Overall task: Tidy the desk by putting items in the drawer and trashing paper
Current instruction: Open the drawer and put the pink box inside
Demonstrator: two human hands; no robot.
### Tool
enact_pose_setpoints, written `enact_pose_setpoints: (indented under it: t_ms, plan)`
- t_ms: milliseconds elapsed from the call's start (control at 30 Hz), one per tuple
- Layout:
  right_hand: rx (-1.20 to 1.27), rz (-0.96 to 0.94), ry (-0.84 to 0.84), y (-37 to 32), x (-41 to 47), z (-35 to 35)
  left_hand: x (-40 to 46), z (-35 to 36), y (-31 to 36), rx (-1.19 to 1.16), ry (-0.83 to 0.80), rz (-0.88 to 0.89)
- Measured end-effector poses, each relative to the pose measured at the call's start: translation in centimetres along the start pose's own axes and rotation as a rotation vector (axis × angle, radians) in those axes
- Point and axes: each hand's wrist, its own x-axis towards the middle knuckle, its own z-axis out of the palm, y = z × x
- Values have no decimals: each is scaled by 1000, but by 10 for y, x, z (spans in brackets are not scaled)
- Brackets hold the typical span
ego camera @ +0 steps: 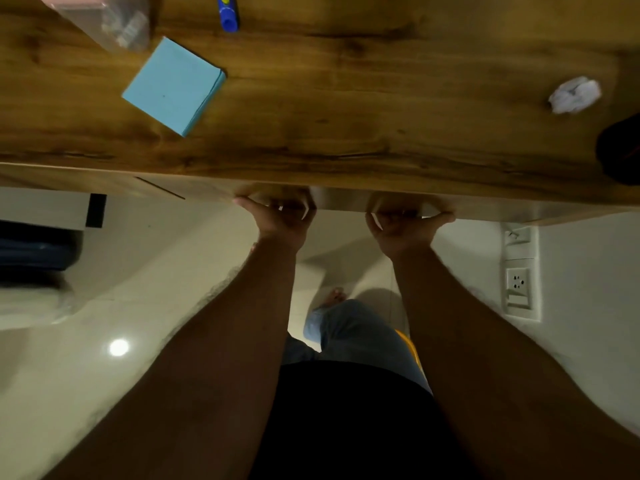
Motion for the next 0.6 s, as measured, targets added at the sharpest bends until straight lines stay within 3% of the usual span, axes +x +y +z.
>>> enact_pose_setpoints:
  t_ms: [600]
  plan:
    - [3,10,52,-6,-10,9,-1,-2,8,38,20,-23]
